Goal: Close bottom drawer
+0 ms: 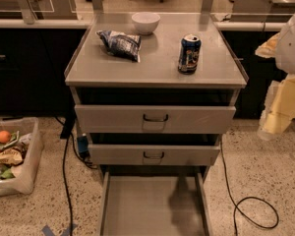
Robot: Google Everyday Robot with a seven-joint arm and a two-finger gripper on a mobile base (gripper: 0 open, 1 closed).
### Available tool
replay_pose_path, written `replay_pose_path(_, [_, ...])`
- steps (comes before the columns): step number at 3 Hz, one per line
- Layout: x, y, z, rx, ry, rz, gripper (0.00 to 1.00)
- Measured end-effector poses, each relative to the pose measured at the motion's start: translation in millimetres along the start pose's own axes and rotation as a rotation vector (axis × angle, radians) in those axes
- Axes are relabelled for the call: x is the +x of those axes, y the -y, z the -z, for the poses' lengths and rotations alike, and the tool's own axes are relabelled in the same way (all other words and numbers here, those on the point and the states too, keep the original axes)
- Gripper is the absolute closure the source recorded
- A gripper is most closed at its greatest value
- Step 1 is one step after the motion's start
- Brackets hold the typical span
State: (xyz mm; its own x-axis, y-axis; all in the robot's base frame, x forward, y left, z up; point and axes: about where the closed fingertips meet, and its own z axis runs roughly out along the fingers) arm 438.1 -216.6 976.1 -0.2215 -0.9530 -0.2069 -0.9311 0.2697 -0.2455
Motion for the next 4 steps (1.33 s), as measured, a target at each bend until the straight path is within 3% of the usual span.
replay_pose_path(1, [0, -2, -6, -0.001, 0.009, -0.003, 0.0])
replay_pose_path(2, [8, -17, -51, -0.048, 0.031, -0.047, 0.0])
replay_pose_path(4, [40, -82, -190, -0.243, 0.044, -0.255, 0.0])
